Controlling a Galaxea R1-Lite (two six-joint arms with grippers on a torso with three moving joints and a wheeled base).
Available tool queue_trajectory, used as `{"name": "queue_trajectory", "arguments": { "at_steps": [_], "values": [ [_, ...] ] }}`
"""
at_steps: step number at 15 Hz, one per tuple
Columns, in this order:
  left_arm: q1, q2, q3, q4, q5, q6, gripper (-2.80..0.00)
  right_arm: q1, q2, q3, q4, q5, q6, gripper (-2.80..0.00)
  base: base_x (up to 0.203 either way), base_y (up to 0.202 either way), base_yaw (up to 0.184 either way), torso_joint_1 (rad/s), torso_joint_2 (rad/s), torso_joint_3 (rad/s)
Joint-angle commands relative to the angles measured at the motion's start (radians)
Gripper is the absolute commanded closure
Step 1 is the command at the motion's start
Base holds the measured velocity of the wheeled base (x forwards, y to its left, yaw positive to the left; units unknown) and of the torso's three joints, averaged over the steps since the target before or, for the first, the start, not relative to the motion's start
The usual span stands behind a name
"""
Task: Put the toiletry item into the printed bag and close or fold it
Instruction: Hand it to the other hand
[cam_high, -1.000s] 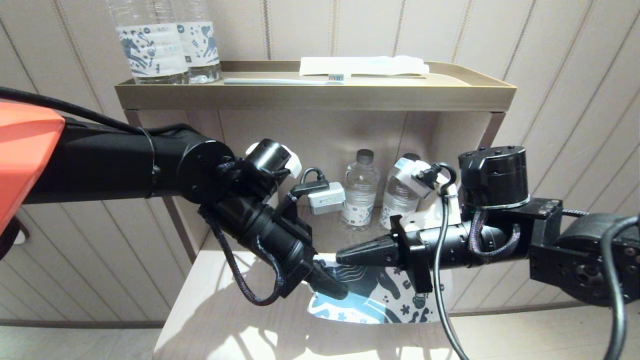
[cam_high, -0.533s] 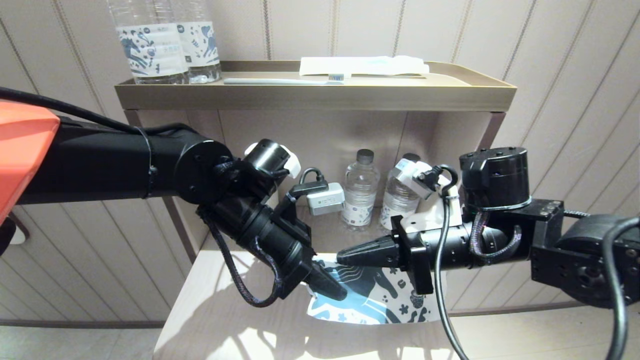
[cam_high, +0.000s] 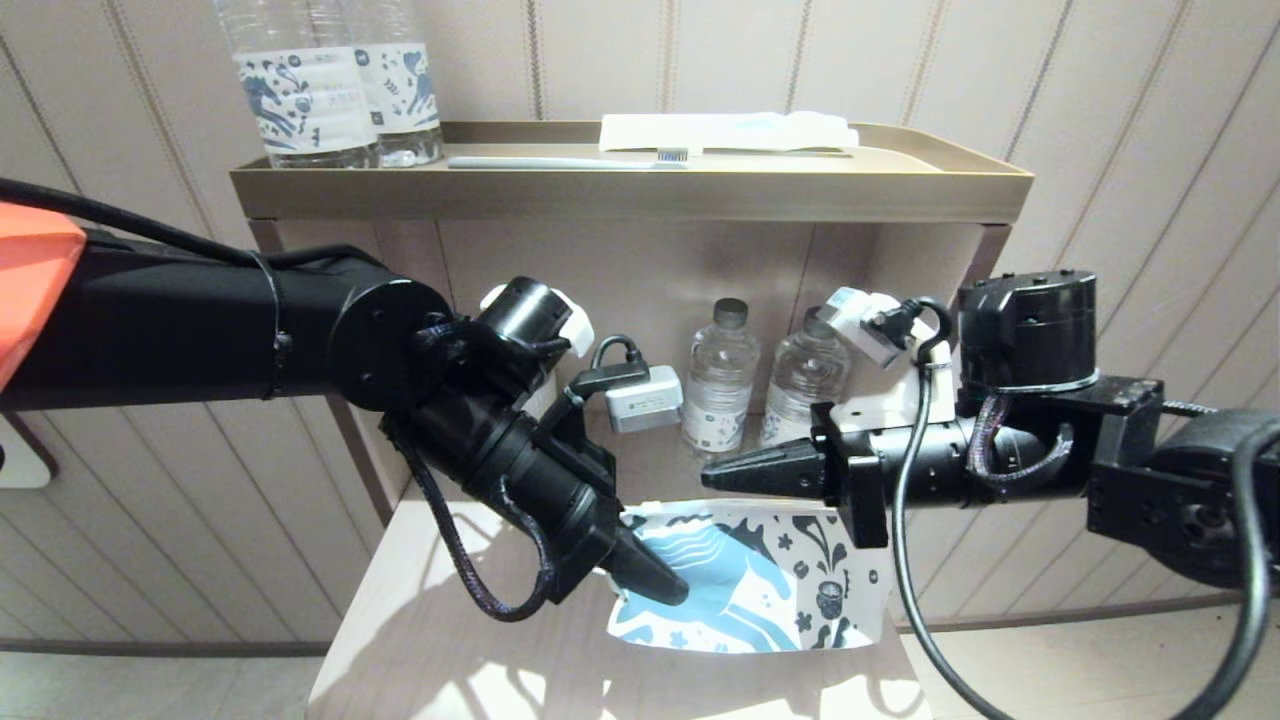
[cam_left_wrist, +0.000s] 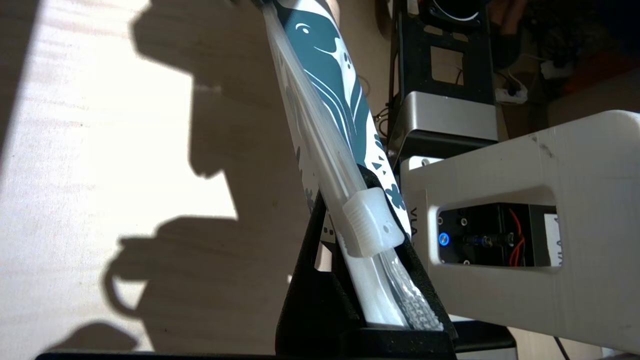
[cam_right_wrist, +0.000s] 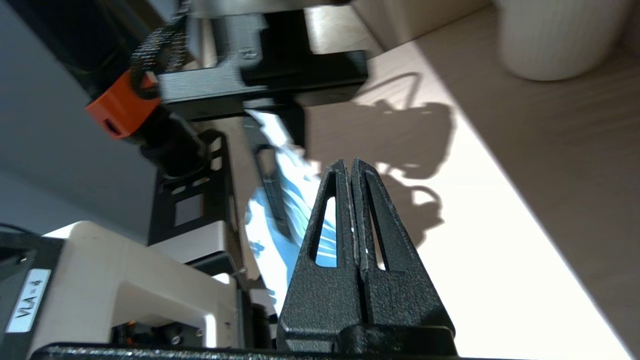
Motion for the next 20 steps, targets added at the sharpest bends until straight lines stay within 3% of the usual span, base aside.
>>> {"name": "queue_trajectory", "arguments": {
  "at_steps": [1,7,8,13,16,18,20],
  "values": [
    [0.003,-0.016,0.010,0.004,-0.005,0.004,0.00,-0.016,-0.007,-0.008,0.001,0.005,0.000,0.00,0.000,0.000,0.000,0.000,0.00,0.000],
    [0.015,-0.079,0.056,0.029,0.021,0.054,0.00,-0.072,-0.075,-0.107,0.197,-0.002,-0.004,0.00,0.000,0.000,0.000,0.000,0.00,0.000],
    [0.020,-0.079,0.056,0.034,0.024,0.063,0.00,-0.077,-0.077,-0.119,0.222,-0.003,-0.018,-2.80,0.000,0.000,0.000,0.000,0.00,0.000],
    [0.047,-0.097,0.074,0.031,0.029,0.126,0.00,-0.135,-0.072,-0.273,0.653,-0.024,-0.282,-2.80,0.000,0.000,0.000,0.000,0.00,0.000],
    [0.047,-0.102,0.080,0.028,0.022,0.137,0.00,-0.146,-0.066,-0.281,0.673,-0.027,-0.304,-2.80,0.000,0.000,0.000,0.000,0.00,0.000],
    [0.047,-0.120,0.099,0.022,0.006,0.165,0.00,-0.180,-0.042,-0.294,0.722,-0.027,-0.418,-2.80,0.000,0.000,0.000,0.000,0.00,0.000],
    [0.046,-0.120,0.146,-0.085,-0.011,0.165,0.00,-0.181,-0.009,-0.290,0.737,-0.025,-0.492,-2.80,0.000,0.000,0.000,0.000,0.00,0.000]
  ]
}}
